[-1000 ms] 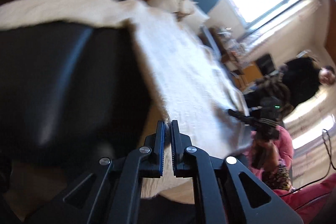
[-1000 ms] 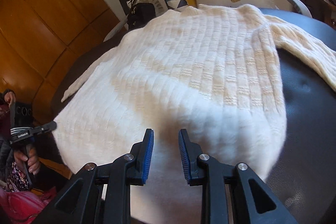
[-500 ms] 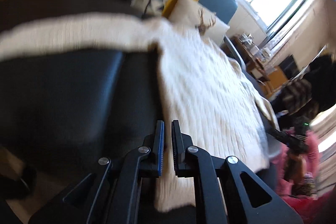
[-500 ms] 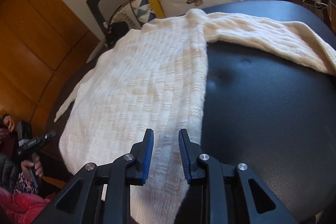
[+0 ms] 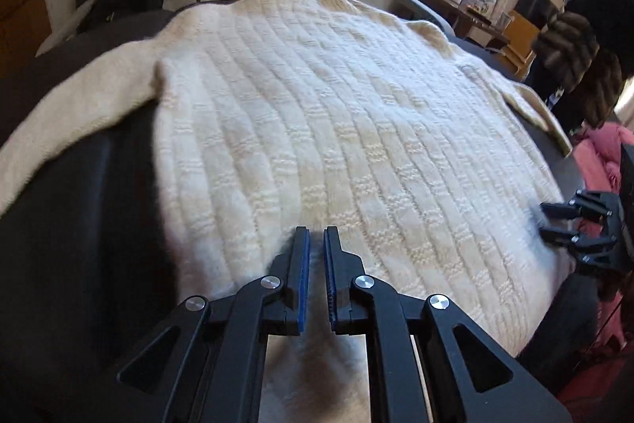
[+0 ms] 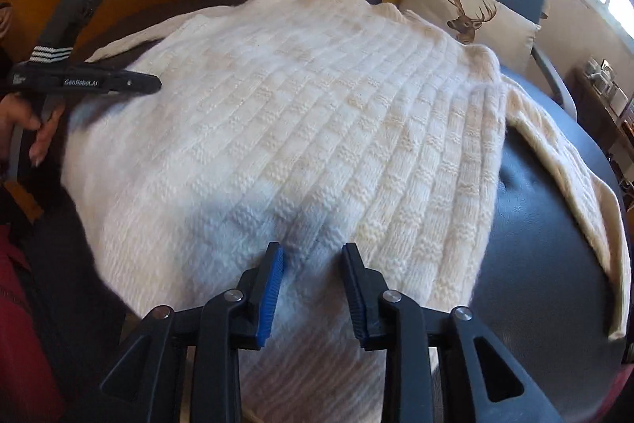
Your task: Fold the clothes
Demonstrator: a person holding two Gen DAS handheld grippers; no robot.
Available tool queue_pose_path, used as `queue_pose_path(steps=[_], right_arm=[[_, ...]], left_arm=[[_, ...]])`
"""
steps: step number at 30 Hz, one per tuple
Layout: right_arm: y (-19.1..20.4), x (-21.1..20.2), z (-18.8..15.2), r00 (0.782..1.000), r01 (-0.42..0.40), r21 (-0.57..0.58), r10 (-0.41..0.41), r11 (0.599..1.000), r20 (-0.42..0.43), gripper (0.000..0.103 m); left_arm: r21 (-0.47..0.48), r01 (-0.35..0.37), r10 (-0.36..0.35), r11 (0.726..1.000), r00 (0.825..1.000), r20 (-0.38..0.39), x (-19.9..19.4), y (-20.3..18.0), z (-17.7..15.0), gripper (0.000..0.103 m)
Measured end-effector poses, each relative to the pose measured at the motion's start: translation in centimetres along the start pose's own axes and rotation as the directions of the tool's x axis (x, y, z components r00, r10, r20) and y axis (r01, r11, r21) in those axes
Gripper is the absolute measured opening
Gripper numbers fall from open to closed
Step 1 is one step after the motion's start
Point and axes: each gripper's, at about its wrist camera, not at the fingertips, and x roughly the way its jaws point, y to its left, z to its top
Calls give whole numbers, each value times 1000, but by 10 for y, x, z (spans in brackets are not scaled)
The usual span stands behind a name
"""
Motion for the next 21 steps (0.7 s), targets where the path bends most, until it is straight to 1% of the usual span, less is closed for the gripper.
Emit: queue_pose_path(steps=[3, 5, 6, 7, 9, 10, 11, 13, 14, 16, 18, 19, 20, 21], right_arm=[[-14, -6, 11, 999, -47, 22, 46, 999, 27, 33], [-25, -10, 22, 996, -78, 38, 76, 996, 42, 34], [-30, -12, 27, 995, -93, 46, 91, 995, 50, 34], [-35, -15, 32, 993, -109, 53, 106, 993, 57, 33], [-46, -19, 43, 988, -140, 68, 135, 988, 74, 33], [-51, -21, 48, 985, -156, 75, 150, 985, 82, 33], [-60, -23, 58, 984, -155, 97, 144, 983, 107, 34], [-82, -17, 88, 987, -94, 172, 68, 981, 149, 38], [-92, -8, 101, 989, -54, 195, 25, 979, 147, 39], [-106, 14, 123, 992, 32, 211, -58, 977, 116, 39], [-119, 39, 144, 987, 107, 212, -130, 971, 95, 39], [-127, 53, 153, 984, 136, 213, -157, 968, 84, 39], [-134, 65, 160, 981, 163, 210, -181, 964, 73, 39], [-141, 76, 164, 977, 188, 202, -204, 961, 61, 39]], left_arm=[[22, 11, -10, 1000, 999, -33, -10, 11, -4, 8], [8, 36, -35, 999, 998, -54, -12, 9, -4, 8], [-6, 61, -61, 998, 997, -47, -19, 11, -4, 8], [-19, 79, -79, 997, 997, -24, -30, 10, -1, 8], [-41, 83, -82, 996, 996, 44, -36, 7, 20, 9], [-53, 81, -77, 995, 994, 77, -38, 6, 31, 10], [-71, 56, -49, 996, 993, 103, -34, 5, 44, 14], [-116, 26, -9, 993, 990, 143, -24, 6, 67, 17], [-143, 15, 7, 990, 988, 152, -15, 8, 78, 18], [-188, -32, 60, 982, 988, 143, 9, 13, 102, 18], [-217, -100, 124, 971, 987, 103, 35, 18, 125, 18], [-231, -140, 162, 963, 984, 80, 49, 22, 134, 18], [-245, -170, 188, 954, 981, 51, 60, 26, 139, 18], [-253, -186, 196, 949, 980, 16, 71, 30, 142, 18]])
